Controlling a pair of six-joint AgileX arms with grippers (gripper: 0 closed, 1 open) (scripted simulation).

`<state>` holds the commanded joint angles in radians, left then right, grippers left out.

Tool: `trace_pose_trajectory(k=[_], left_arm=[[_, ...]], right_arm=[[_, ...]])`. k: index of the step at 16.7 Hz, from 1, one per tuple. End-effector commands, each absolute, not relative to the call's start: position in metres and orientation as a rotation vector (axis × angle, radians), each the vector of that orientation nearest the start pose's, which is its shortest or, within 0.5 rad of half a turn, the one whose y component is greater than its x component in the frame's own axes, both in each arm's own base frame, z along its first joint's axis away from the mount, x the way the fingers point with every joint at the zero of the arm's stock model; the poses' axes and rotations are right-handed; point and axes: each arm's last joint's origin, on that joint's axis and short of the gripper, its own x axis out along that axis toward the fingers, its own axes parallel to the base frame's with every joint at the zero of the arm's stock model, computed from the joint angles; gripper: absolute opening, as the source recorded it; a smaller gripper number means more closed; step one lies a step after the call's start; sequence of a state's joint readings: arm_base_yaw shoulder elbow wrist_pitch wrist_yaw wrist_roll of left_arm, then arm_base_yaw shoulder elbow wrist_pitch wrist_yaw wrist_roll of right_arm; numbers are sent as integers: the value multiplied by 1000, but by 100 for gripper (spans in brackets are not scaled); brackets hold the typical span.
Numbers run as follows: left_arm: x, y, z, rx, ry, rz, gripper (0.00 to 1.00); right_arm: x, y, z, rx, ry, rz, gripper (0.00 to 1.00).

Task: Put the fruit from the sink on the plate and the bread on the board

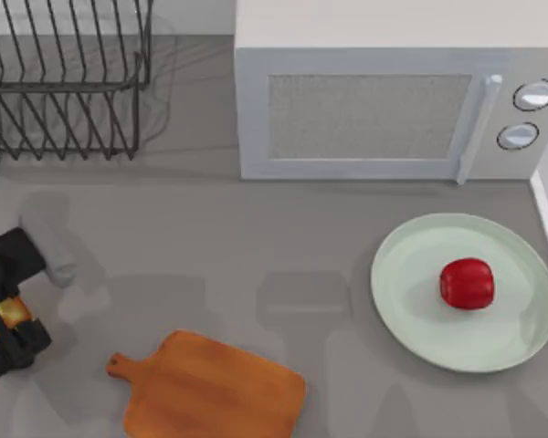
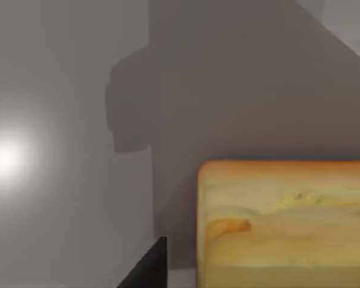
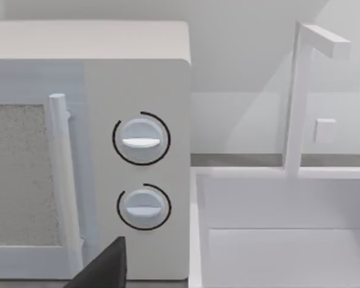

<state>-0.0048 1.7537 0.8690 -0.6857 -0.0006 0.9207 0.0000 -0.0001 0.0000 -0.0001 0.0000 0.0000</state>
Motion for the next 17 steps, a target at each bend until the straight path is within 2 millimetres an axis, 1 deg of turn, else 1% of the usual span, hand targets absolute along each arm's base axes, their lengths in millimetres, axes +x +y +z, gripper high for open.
trace_pose_trajectory(k=[4, 5, 12, 15, 17], left_arm=[[275, 0, 109, 721, 1448, -719, 2], [275, 0, 109, 721, 1448, -719, 0], [275, 0, 109, 721, 1448, -719, 0], [276, -1, 118, 714, 1440, -718, 0], [280, 0, 132, 714, 1437, -715, 0]], right_arm=[[106, -1, 160, 0, 0, 0, 100], [106, -1, 160, 0, 0, 0, 100], [106, -1, 160, 0, 0, 0, 100], [106, -1, 160, 0, 0, 0, 100], [106, -1, 160, 0, 0, 0, 100]])
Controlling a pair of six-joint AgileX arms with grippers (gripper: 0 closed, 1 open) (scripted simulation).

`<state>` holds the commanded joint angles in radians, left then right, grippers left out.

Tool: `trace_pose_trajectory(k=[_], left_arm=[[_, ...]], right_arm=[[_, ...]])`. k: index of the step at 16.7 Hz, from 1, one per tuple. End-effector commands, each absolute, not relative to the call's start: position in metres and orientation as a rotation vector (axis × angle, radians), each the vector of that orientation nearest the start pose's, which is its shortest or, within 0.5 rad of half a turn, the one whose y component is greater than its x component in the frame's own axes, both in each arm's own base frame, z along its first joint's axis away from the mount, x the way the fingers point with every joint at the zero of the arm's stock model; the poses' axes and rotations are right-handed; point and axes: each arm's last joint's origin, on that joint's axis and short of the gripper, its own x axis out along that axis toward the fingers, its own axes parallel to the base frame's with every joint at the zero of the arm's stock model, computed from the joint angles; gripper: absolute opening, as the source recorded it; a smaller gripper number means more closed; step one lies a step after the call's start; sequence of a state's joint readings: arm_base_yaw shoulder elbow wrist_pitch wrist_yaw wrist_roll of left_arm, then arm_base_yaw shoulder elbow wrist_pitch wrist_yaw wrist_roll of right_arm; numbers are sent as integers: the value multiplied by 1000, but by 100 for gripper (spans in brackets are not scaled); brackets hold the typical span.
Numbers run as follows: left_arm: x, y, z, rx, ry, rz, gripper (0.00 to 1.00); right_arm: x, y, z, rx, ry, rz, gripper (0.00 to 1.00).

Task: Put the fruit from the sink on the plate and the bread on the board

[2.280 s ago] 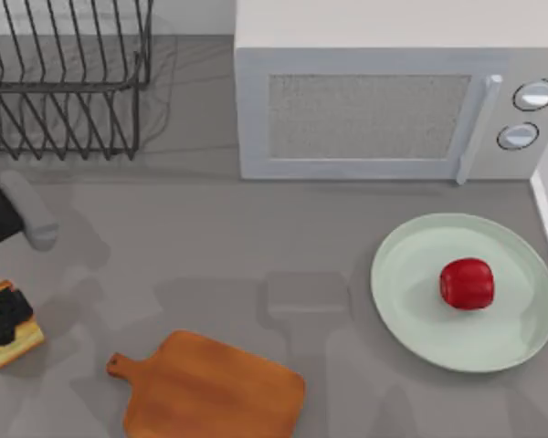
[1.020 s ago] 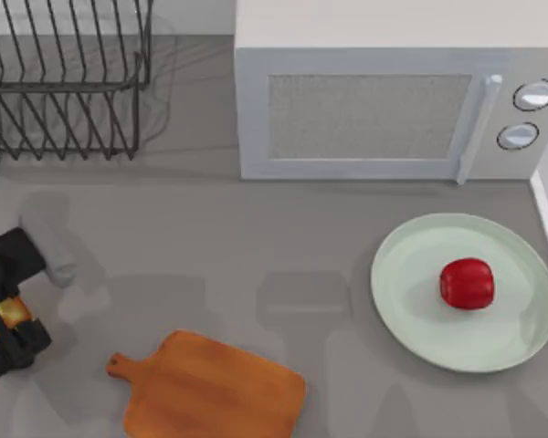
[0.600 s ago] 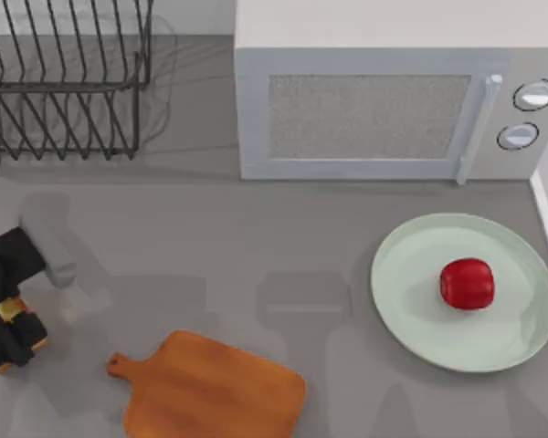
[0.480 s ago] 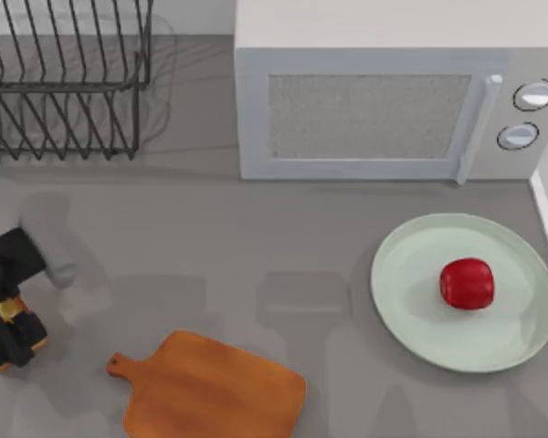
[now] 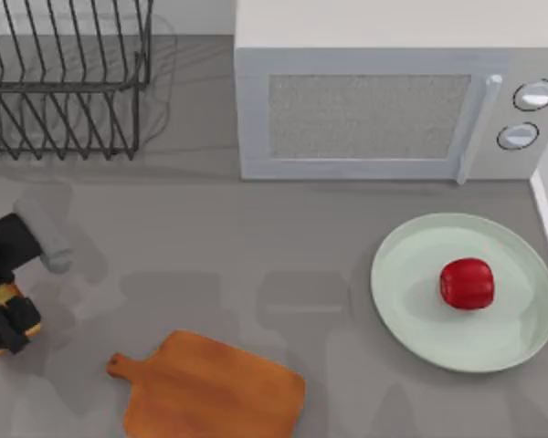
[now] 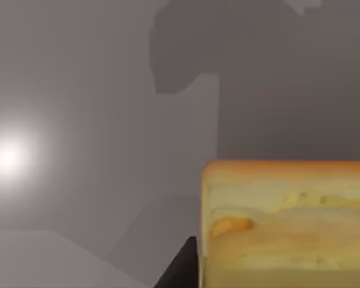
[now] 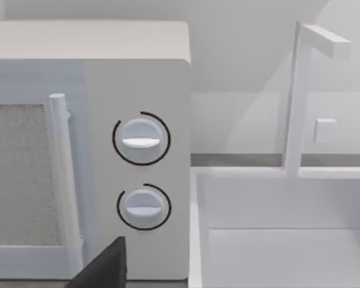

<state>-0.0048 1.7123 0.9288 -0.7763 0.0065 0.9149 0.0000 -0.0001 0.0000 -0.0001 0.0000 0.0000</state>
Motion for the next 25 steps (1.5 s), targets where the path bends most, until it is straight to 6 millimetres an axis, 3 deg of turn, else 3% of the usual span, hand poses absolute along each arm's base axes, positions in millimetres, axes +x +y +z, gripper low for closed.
trace_pose_trajectory(k=[6, 9, 16, 20, 25], left_arm=[[277, -1, 196, 712, 1457, -731, 0], [275, -1, 214, 713, 1442, -719, 0], [277, -10, 210, 690, 1460, -701, 0], [280, -42, 205, 609, 1505, -620, 0], [269, -100, 193, 424, 1587, -414, 0]], right_arm=[[106, -1, 160, 0, 0, 0, 100], [106, -1, 160, 0, 0, 0, 100], [106, -1, 160, 0, 0, 0, 100], [106, -1, 160, 0, 0, 0, 100], [106, -1, 160, 0, 0, 0, 100]])
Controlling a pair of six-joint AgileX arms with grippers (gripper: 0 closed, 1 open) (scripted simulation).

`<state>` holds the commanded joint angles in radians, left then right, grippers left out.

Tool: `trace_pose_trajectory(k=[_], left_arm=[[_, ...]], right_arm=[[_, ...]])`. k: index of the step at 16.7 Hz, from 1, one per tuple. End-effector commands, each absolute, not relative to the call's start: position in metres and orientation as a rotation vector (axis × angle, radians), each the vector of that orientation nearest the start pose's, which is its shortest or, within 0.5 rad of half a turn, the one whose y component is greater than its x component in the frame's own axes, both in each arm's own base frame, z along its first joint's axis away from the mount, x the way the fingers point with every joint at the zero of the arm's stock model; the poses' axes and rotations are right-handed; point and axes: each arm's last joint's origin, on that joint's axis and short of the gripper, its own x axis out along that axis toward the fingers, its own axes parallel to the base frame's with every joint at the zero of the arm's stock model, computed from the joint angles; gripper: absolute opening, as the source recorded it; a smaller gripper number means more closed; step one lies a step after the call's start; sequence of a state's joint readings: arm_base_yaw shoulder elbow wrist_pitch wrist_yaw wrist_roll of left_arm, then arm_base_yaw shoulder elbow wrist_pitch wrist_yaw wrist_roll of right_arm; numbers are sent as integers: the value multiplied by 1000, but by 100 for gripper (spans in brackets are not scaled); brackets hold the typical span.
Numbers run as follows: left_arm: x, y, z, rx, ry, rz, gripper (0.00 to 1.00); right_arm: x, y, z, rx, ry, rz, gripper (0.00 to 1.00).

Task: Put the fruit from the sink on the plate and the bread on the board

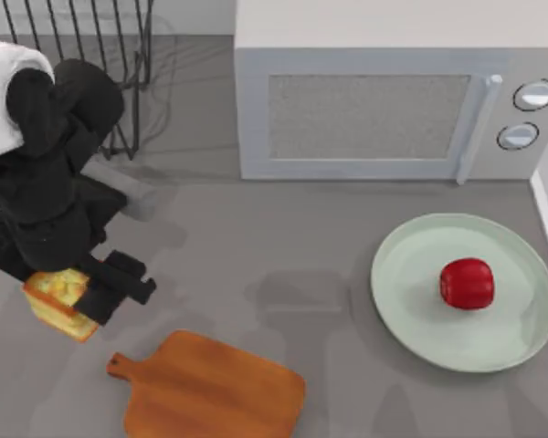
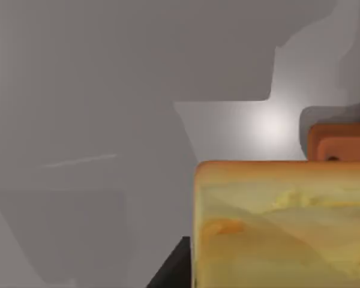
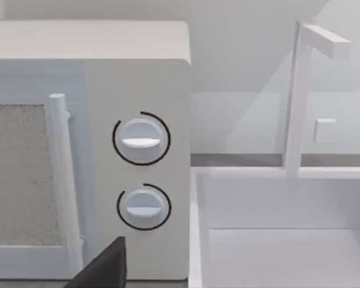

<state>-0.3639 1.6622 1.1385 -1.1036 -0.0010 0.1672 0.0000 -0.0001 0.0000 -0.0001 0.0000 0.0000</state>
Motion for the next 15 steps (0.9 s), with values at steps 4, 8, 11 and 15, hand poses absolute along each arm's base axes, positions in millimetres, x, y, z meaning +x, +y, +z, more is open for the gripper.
trace_pose_trajectory(k=[4, 8, 11, 15], left_arm=[[246, -147, 184, 246, 1622, -202, 0], [221, -181, 181, 105, 1601, -60, 0], [208, -195, 183, 41, 1572, -20, 0], [204, -199, 184, 19, 1560, -12, 0]], right_arm=[[106, -1, 160, 0, 0, 0, 100], [106, -1, 160, 0, 0, 0, 100], [106, -1, 160, 0, 0, 0, 100], [106, -1, 160, 0, 0, 0, 100]])
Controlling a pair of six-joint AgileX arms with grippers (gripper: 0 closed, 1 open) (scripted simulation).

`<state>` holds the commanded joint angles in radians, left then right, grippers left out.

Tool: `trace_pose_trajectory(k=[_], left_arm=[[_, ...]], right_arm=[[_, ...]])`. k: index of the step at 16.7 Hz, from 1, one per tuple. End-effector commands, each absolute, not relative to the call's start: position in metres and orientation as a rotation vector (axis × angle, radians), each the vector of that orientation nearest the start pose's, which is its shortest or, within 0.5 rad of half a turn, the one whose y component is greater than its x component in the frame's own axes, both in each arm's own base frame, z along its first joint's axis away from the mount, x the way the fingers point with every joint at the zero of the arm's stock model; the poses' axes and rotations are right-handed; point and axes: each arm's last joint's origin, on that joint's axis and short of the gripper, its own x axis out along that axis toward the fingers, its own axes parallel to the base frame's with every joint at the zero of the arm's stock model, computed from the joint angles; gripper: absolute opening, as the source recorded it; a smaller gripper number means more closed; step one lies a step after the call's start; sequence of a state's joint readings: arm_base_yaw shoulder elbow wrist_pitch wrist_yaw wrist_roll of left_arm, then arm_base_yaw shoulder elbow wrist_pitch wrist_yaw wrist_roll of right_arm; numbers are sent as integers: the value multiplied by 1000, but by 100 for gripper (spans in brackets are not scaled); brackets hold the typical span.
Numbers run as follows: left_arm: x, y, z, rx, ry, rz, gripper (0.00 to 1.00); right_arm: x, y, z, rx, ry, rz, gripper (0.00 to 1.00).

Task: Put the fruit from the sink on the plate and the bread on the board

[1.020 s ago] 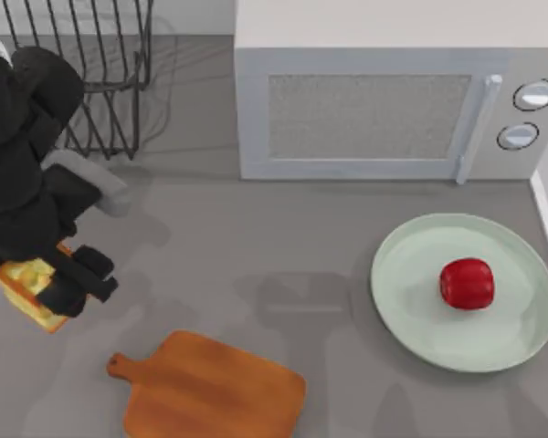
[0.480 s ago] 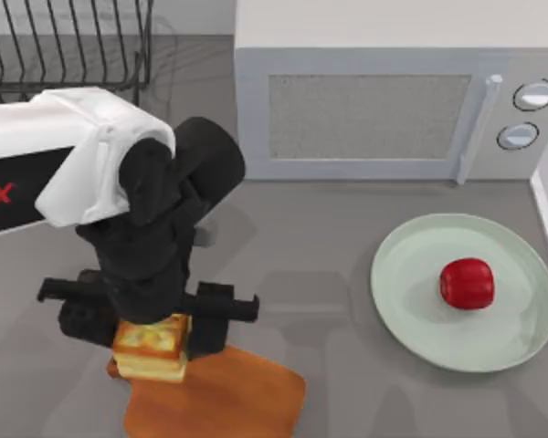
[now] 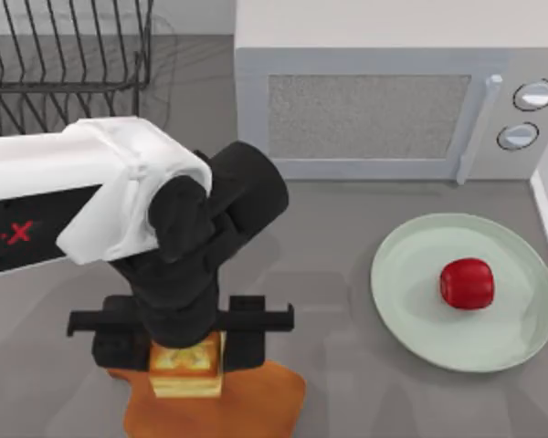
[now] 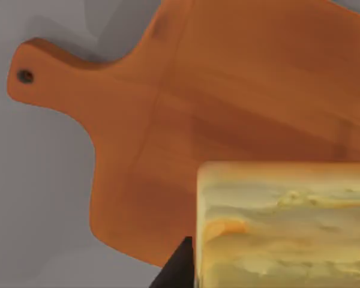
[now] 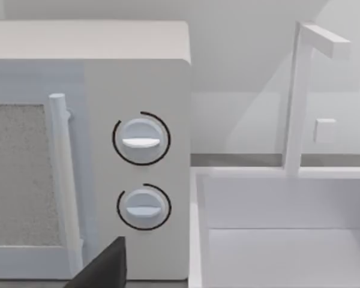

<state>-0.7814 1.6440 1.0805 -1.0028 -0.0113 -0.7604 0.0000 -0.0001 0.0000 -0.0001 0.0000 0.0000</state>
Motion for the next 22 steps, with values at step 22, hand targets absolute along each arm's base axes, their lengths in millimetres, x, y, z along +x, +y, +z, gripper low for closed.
trace_pose_trajectory(k=[22], left_arm=[[204, -199, 139, 19, 1560, -12, 8]], right_arm=[[106, -1, 160, 0, 0, 0, 100]])
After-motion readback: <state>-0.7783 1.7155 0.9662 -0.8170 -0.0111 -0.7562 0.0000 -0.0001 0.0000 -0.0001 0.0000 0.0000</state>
